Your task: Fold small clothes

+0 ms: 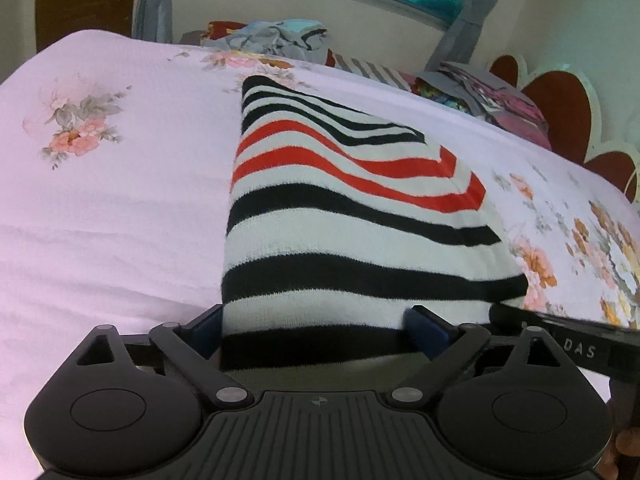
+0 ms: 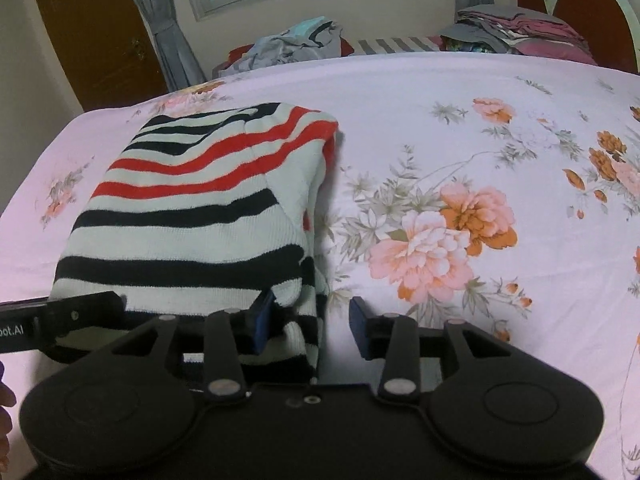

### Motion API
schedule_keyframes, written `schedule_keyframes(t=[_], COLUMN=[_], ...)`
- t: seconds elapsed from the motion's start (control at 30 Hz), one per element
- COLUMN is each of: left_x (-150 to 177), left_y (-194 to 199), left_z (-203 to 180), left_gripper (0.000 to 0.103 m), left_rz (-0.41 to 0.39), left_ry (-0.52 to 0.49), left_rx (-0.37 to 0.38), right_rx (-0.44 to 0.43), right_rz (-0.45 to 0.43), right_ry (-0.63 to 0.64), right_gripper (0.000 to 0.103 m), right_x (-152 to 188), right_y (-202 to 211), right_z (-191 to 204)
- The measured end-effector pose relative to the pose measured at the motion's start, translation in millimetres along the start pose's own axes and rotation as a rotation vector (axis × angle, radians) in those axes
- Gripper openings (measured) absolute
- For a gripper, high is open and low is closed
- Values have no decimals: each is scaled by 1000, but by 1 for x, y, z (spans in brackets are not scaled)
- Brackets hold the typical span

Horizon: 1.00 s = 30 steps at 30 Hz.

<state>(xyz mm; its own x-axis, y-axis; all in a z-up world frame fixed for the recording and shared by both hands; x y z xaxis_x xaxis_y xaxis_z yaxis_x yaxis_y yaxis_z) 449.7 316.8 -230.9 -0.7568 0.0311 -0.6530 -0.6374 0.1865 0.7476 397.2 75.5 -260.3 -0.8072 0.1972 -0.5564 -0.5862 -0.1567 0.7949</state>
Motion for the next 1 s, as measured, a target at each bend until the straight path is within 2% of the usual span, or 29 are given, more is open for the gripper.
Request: schedule_keyframes(t=[0.1, 0.27, 0.5, 0.6, 0.67, 0.77, 0.83, 0.93, 1.0], left_x=[0, 1, 2, 4, 6, 6, 4, 4, 7], left_y=[-5, -12, 1, 11, 18, 34, 43, 58, 67], left_z=[0, 0, 2, 6, 9, 14, 17, 18, 20], left_gripper=[103, 103, 103, 103, 103, 103, 103, 103, 103], left_rz=[22, 68, 65, 67, 58, 11, -9, -31, -56], left_ry=[15, 20, 45, 59, 64, 34, 23, 9, 51], left_rx=[8, -19, -118, -128, -125, -210, -238, -216, -153], right_rx=[11, 22, 29, 33, 39, 53, 67, 44, 13], right_rz=[-1, -3, -15, -15, -15, -22, -24, -44, -94], right_ry=[5, 10, 5, 9, 14, 28, 51, 60, 37], right_gripper=[39, 39, 42, 46, 50, 53, 54, 53, 51], right_x=[0, 0, 1, 0, 0, 0, -1, -9, -16], right_y=[0, 0, -1, -1, -1, 0, 2, 15, 29], right_z=[2, 3, 2, 0, -1, 0, 3, 8, 9])
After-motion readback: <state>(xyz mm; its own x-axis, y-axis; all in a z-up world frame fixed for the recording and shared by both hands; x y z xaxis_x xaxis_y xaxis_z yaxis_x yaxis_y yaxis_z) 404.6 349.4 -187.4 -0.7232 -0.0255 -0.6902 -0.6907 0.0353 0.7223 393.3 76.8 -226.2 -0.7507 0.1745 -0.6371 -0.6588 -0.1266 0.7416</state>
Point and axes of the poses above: each gripper's, at about its wrist camera, not at the fingertips, and y roughly against the way its jaws point, z to its left, x to its underside, the point moved 8 cm from there along -y, roughly the way its jaws point, and after that the axes turned 10 degrees about -y, right-handed, at the moved point
